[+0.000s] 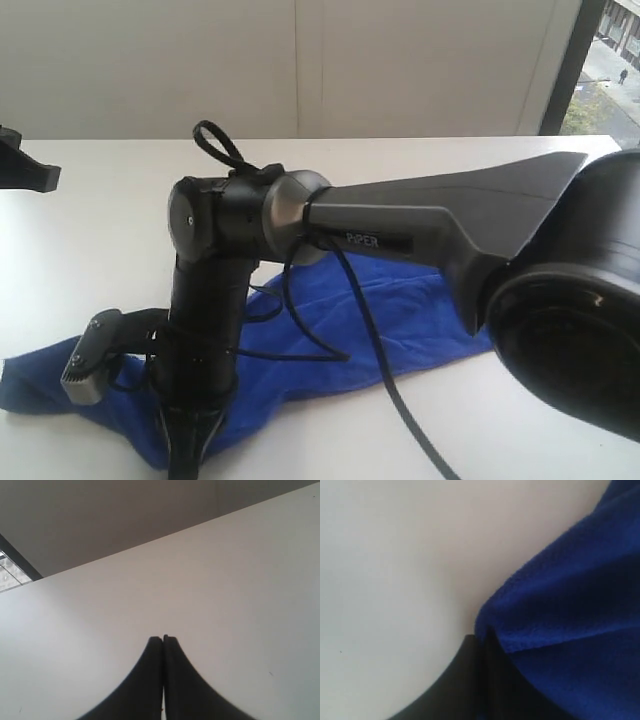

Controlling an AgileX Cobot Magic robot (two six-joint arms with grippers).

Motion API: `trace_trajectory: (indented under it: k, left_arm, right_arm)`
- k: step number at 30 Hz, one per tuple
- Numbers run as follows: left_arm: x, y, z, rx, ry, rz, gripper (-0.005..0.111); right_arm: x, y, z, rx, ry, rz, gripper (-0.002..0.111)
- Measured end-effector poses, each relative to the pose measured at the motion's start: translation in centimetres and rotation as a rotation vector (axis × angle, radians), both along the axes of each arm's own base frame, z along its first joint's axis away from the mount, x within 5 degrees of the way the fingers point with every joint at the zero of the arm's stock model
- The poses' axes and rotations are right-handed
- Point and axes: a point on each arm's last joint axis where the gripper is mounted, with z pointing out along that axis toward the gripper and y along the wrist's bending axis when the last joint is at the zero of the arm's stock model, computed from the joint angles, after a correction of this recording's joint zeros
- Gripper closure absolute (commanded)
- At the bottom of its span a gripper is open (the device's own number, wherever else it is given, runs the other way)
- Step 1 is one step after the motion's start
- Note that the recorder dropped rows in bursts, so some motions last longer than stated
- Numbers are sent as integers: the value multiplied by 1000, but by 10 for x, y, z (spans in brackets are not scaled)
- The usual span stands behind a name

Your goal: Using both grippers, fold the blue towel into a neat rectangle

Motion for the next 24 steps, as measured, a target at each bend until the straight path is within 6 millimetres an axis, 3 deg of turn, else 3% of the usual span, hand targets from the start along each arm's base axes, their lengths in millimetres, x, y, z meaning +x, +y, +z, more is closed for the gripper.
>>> trace_trajectory:
  k: [2, 7, 9, 13, 17, 20, 24]
  left_arm:
    - [0, 0, 0, 0, 0, 0, 107]
    - [0, 0, 0, -1, -1, -2, 107]
    - [0, 0, 0, -1, -1, -2, 107]
    - [0, 0, 0, -9, -1, 1, 107]
    - [0, 0, -1, -52, 7, 21, 107]
    - [-5, 0, -11, -65, 39, 27, 107]
    - [-17, -7, -35, -61, 111, -6, 107]
  right_arm:
    - [-4, 2, -2, -9, 9, 3, 95]
    - [-6, 2, 9, 0, -1, -18, 59]
    - [-7, 1, 19, 14, -16, -26, 54]
    - [-9, -1, 43, 50, -56, -26, 55]
    - [-7, -8, 72, 66, -167, -64, 75]
    - [9, -19, 89, 70, -319, -164, 88]
    - [42, -42, 92, 84, -412, -307, 84]
